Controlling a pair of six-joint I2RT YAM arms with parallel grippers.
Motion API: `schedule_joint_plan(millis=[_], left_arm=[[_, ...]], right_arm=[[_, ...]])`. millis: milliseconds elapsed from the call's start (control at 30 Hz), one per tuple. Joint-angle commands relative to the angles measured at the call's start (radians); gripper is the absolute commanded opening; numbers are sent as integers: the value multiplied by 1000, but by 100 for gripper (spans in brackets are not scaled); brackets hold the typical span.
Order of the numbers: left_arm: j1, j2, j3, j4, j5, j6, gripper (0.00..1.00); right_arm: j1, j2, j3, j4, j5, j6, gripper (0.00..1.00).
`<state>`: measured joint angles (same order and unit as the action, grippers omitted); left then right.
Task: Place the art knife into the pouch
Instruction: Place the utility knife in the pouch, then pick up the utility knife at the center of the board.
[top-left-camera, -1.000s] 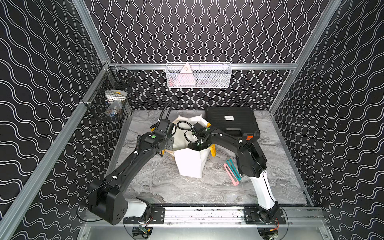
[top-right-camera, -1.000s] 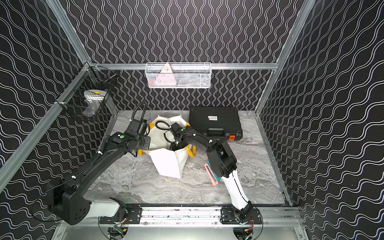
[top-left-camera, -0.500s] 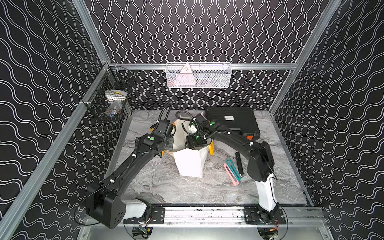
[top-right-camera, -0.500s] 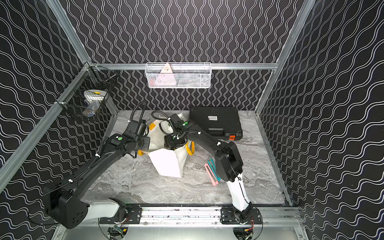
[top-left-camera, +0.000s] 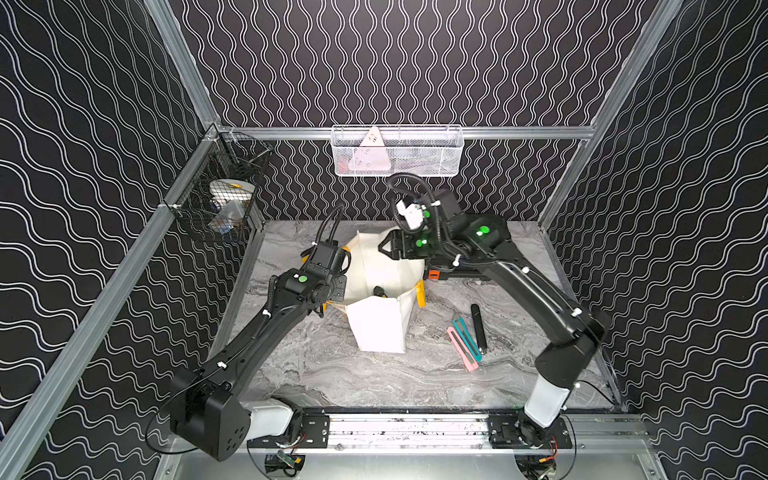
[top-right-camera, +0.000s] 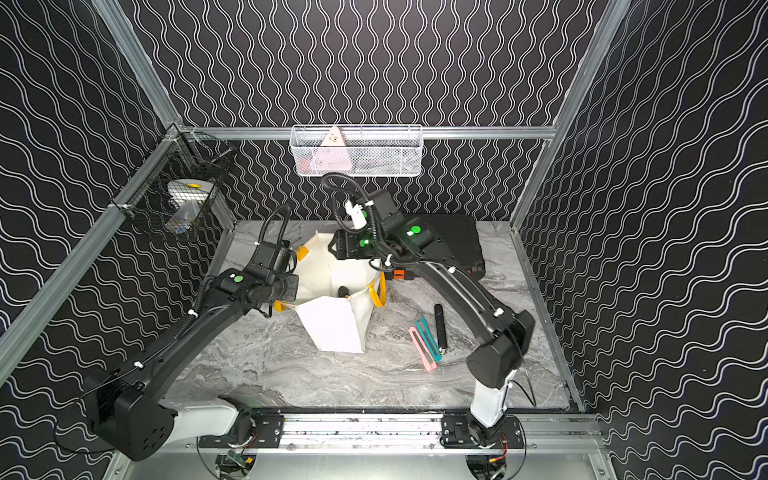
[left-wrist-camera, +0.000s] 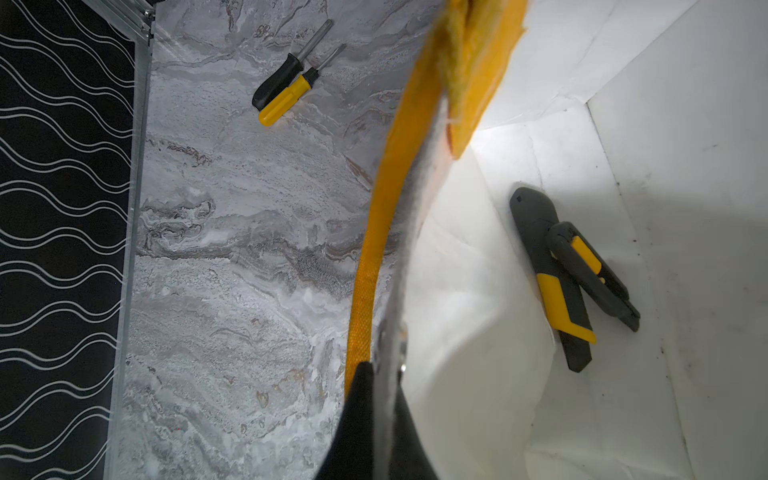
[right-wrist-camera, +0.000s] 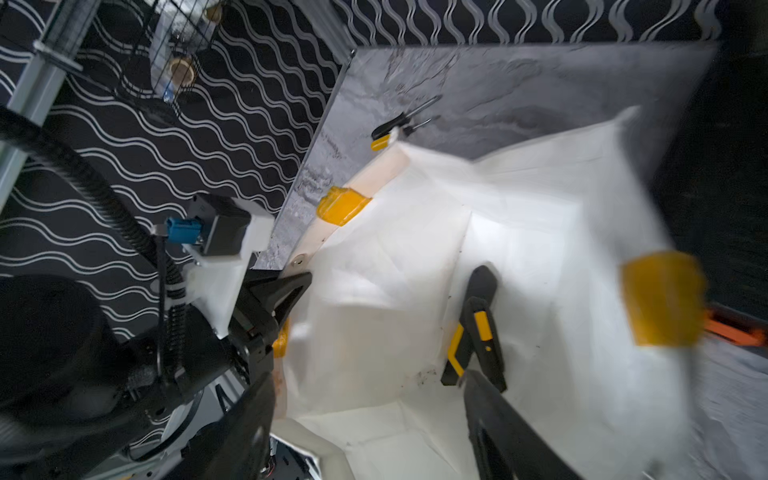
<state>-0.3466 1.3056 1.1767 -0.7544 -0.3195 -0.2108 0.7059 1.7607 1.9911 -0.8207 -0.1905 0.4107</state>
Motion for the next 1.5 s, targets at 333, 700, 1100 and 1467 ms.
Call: schedule_joint_plan(millis=[333,700,1100,1467], left_arm=[[0,-15,0,16,-64,1,0],[0,-24,3,16,-49,7,0],[-12,-26,-1,16,-39,10,0],[-17,-25,-2,17,-33,12,0]], right_arm=[[-244,-298,-376,-24,107,67,75],[-353,-387,-777,48,163,166,72],[-387,-371,-1048,195,171,251,60],[-440,-293,-1127,248,184,238,58]])
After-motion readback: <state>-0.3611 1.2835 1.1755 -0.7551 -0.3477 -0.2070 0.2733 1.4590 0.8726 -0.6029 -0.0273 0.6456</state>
